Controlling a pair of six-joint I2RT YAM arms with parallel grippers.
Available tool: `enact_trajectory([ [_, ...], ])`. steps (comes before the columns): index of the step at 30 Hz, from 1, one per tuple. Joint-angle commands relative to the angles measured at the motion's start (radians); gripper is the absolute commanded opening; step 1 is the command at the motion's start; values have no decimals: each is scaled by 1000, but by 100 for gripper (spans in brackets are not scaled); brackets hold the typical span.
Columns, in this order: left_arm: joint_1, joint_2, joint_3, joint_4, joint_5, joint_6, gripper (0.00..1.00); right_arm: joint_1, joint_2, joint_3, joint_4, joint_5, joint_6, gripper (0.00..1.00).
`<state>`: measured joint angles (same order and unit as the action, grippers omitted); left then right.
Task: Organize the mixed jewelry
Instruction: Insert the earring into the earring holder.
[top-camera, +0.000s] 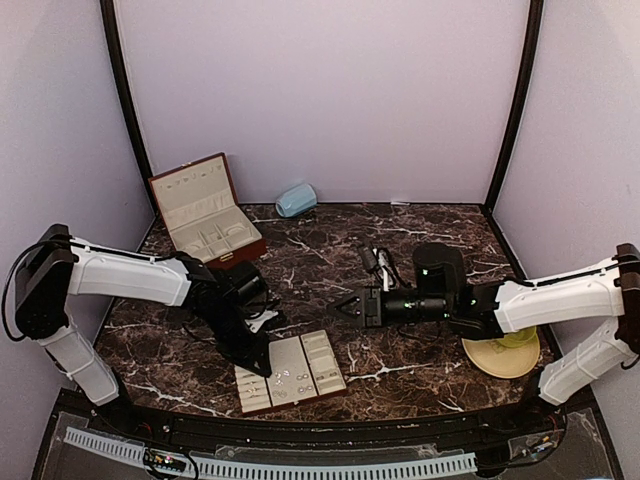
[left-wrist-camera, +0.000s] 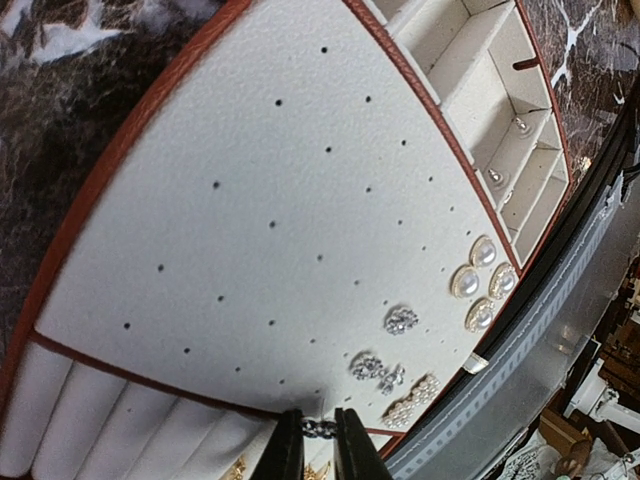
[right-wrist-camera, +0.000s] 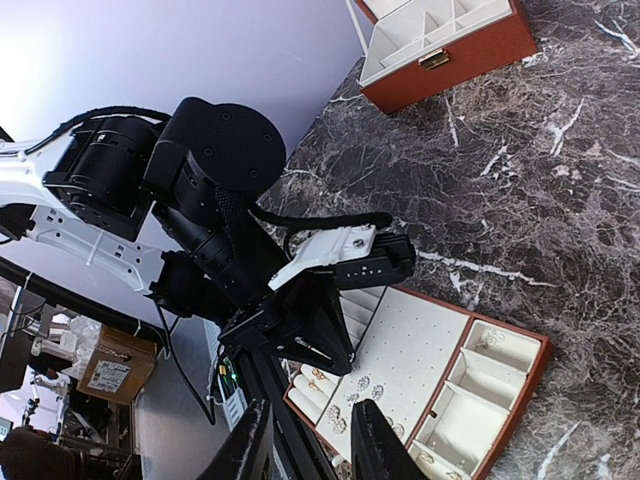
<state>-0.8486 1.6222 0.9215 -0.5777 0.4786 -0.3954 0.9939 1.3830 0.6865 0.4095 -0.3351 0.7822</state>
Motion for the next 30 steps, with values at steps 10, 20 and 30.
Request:
enact_trajectory([
  [10,5,13,19,-9,-13,17,13,-6,-28,-15,19,17,-15,28],
  [20,9,2,20,-13,-39,10,12,-6,-29,-16,22,16,-15,28],
  [30,10,12,31,-43,-59,20,12,-6,-26,-18,25,16,-15,28],
])
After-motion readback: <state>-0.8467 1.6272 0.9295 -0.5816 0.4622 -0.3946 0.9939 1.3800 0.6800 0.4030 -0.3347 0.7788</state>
